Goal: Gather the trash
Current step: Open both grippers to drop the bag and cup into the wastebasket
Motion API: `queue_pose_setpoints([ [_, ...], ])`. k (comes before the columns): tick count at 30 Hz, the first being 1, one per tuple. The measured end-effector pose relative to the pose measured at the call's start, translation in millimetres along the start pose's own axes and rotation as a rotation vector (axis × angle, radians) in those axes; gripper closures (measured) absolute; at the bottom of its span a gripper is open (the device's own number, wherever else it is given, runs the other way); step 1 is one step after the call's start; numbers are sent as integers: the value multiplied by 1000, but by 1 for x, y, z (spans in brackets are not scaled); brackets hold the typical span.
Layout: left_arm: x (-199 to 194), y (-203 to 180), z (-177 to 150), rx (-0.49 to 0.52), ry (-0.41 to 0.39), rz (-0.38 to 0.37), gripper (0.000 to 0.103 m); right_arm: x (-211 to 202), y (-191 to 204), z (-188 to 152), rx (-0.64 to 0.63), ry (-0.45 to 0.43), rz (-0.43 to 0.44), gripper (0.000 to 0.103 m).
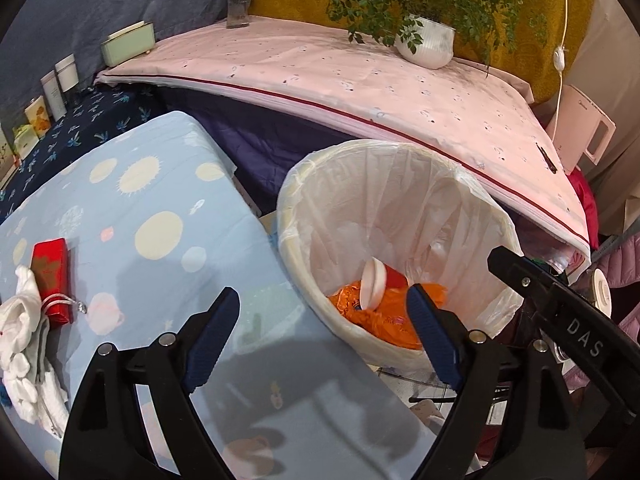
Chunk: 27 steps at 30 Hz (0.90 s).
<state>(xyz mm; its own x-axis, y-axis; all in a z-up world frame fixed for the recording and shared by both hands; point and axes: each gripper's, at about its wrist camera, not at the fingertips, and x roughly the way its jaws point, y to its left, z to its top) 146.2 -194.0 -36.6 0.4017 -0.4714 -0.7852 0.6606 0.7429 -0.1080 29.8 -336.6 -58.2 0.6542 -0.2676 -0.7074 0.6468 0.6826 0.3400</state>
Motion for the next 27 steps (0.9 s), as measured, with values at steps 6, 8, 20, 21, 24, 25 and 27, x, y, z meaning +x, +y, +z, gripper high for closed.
queue_pose_setpoints([
  [6, -13, 13, -3, -22, -19, 14, 22, -8, 15, -3, -26, -9, 8, 61],
  [8, -18, 18, -4, -33, -26, 18, 22, -12, 22, -3, -36, -13, 14, 60],
  [20, -45, 54, -18, -96, -58, 69, 22, -26, 58, -12, -97, -22, 46, 55],
  [21, -47, 57, -19, -102, -59, 72, 22, -28, 62, -13, -102, -22, 50, 55],
  [24, -55, 68, -22, -121, -66, 87, 22, -31, 73, -16, -118, -21, 62, 55],
  [25, -57, 71, -24, -126, -68, 92, 22, -31, 76, -17, -123, -21, 66, 55],
  [27, -62, 78, -27, -139, -73, 102, 22, -33, 83, -19, -134, -20, 75, 55],
])
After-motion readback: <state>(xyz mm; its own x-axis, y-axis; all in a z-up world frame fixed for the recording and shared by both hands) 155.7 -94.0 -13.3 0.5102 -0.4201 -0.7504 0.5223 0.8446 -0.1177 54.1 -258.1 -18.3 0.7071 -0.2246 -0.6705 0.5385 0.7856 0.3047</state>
